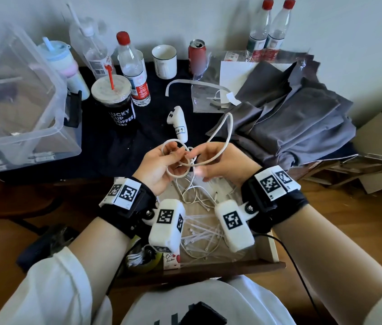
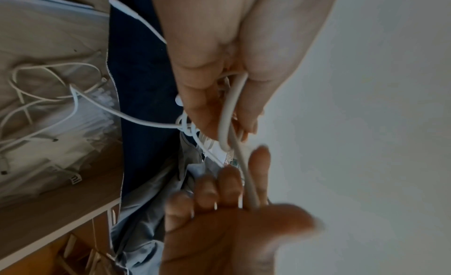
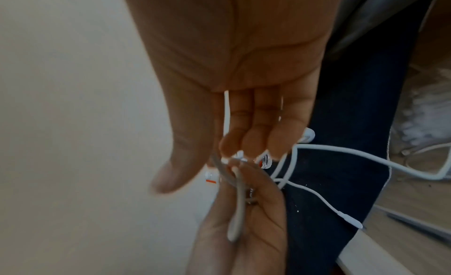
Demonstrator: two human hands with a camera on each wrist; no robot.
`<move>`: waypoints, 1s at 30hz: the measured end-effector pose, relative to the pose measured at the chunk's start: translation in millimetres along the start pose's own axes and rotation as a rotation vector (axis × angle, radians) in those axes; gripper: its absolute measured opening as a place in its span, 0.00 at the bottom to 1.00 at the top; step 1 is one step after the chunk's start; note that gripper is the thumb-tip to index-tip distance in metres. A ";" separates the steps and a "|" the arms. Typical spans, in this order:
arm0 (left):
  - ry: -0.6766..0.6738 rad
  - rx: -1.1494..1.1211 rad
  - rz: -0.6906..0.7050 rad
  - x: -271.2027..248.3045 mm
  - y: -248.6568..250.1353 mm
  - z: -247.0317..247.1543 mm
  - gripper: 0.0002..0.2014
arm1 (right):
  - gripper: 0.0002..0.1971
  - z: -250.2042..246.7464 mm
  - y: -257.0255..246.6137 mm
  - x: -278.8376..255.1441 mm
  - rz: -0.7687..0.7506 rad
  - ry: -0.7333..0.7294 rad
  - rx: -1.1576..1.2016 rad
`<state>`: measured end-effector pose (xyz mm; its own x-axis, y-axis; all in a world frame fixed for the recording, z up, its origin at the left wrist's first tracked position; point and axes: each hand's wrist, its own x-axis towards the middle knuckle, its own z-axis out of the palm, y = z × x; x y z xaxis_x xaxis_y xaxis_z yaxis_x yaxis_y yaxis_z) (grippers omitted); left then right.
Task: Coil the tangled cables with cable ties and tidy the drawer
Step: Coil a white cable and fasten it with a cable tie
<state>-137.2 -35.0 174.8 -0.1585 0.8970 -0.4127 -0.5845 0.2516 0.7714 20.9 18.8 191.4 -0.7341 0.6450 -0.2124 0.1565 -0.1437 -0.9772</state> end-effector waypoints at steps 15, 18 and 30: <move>0.087 -0.119 -0.091 3.7 0.7 -17.4 0.12 | 0.12 -25.8 -24.8 7.3 -0.205 0.565 0.493; 0.064 -0.086 -0.068 3.1 -0.5 -9.8 0.12 | 0.05 -11.2 -13.4 8.0 -0.064 0.388 0.211; 0.093 -0.061 -0.036 2.8 -1.0 -2.5 0.12 | 0.11 -1.0 -8.6 15.1 -0.083 0.340 0.055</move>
<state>-139.0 -33.7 171.7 -0.2078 0.8496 -0.4847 -0.6377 0.2581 0.7257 9.1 30.5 196.7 -0.4794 0.8678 -0.1307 0.0633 -0.1143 -0.9914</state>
